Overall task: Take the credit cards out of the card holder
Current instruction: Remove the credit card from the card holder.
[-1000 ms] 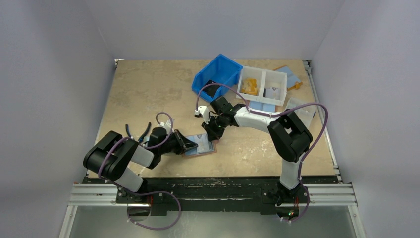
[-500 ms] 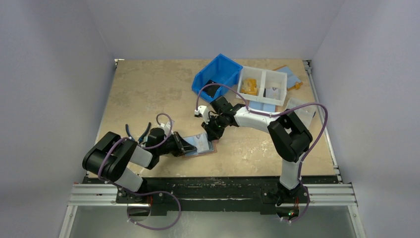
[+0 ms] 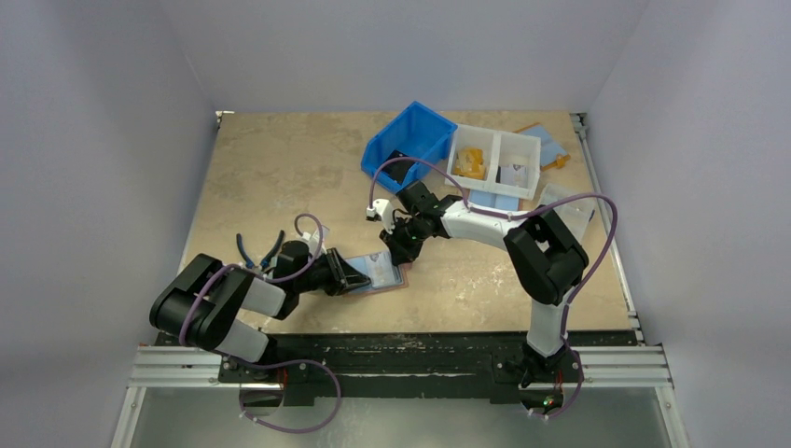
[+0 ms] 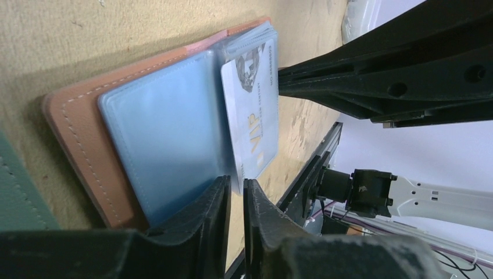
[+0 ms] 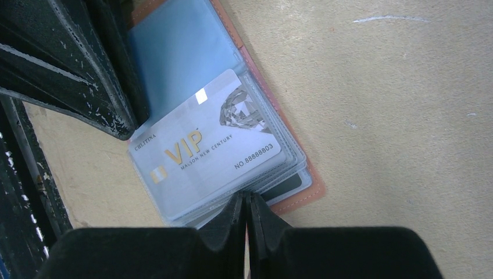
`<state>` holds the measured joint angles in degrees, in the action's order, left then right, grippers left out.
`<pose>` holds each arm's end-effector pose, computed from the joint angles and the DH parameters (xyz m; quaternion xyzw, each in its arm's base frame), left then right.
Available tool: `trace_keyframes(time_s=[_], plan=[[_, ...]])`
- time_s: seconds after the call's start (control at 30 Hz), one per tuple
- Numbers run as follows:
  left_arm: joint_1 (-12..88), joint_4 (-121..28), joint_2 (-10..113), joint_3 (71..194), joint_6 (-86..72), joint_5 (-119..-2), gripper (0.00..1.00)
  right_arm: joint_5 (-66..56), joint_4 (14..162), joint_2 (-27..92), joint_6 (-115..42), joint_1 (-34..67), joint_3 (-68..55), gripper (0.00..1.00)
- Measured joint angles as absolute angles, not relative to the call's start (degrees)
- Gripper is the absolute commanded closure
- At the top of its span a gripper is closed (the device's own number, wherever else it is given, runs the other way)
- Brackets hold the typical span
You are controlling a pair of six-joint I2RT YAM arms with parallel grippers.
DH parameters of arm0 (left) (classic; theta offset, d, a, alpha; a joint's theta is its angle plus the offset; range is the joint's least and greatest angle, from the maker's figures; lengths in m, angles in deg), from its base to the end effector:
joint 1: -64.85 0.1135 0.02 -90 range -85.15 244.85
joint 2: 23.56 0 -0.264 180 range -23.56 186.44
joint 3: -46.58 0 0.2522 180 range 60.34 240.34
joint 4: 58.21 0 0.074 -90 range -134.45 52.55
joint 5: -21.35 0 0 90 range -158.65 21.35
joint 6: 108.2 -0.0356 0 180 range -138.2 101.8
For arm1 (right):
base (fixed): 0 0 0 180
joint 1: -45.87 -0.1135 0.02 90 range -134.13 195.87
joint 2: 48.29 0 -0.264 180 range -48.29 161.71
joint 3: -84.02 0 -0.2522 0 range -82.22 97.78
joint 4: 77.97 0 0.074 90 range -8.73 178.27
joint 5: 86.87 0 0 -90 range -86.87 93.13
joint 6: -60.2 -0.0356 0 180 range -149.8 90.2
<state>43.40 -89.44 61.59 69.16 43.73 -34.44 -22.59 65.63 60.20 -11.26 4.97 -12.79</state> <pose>0.1809 -0.0926 0.0989 -0.1531 0.8316 -0.5029 0.1791 0.2786 0.2618 0.1627 -0.5159 0.7940 0.2579 0.1920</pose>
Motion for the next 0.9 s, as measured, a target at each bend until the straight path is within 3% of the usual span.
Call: trace_keyframes(time_s=[0.17,0.53,0.6,0.67,0.9], plan=[[43.4,-88.1,61.6,70.3,43.7,-35.9,0.72,-23.1,65.6,60.2,-10.8,5.1,-12.8,0.87],[43.4,-86.8,64.3,73.4,43.7,-38.2,0.74,-23.4,65.6,60.2,-10.3,5.1,-12.8,0.87],[43.4,-87.5,65.5,73.8,43.9,-38.2,0.8,-23.4,65.6,60.2,-10.3,5.1,-12.8,0.87],[43.3,-88.9,67.1,74.2,44.4,-38.1,0.99,-23.4,65.6,60.2,-10.3,5.1,-12.8,0.87],[43.3,-93.2,69.4,73.9,46.1,-36.8,1.0,-23.4,65.6,60.2,-10.3,5.2,-12.8,0.86]])
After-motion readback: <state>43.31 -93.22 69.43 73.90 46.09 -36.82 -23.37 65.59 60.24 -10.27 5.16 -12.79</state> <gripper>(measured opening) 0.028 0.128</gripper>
